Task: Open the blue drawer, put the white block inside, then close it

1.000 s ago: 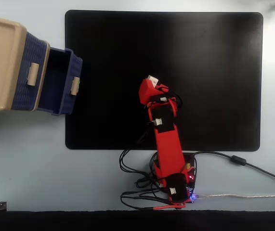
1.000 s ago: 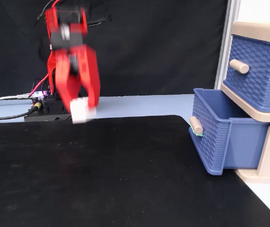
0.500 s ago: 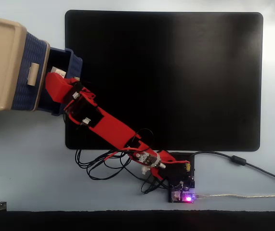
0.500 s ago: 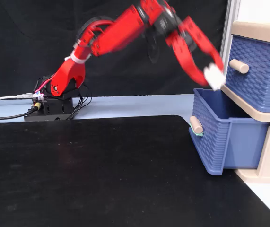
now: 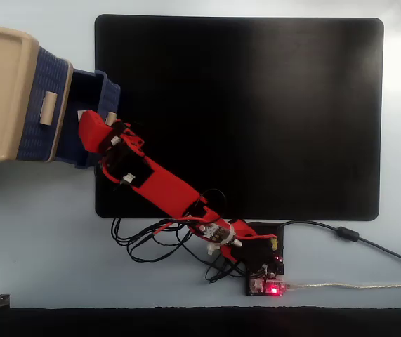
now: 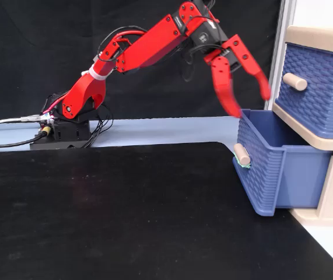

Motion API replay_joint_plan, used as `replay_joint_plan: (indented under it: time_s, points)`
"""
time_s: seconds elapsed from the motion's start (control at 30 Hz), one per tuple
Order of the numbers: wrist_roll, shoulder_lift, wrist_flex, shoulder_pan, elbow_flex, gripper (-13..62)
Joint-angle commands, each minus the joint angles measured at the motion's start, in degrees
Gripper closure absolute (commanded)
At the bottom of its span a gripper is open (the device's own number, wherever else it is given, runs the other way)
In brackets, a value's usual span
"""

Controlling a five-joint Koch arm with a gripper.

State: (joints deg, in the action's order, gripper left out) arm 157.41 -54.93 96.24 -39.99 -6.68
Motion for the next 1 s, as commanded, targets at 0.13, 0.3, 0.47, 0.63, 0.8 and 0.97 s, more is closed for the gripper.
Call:
replay_joint_plan:
  time_s: [0.13, 0.3, 0.47, 0.63, 0.8, 0.97]
  points:
    - [-22.68, -6.06, 16.96, -8.44, 0.18, 15.8]
    - [-22.50, 4.92, 9.32, -4.39, 0.35, 15.8]
    - [-20.30, 10.55, 1.67, -1.23, 0.44, 15.7]
    - [-17.23, 11.95, -6.06, 2.81, 0.44, 15.7]
    - [-15.82, 13.71, -17.23, 6.33, 0.44, 15.7]
    - [-14.77, 17.05, -29.00, 8.35, 0.44, 15.7]
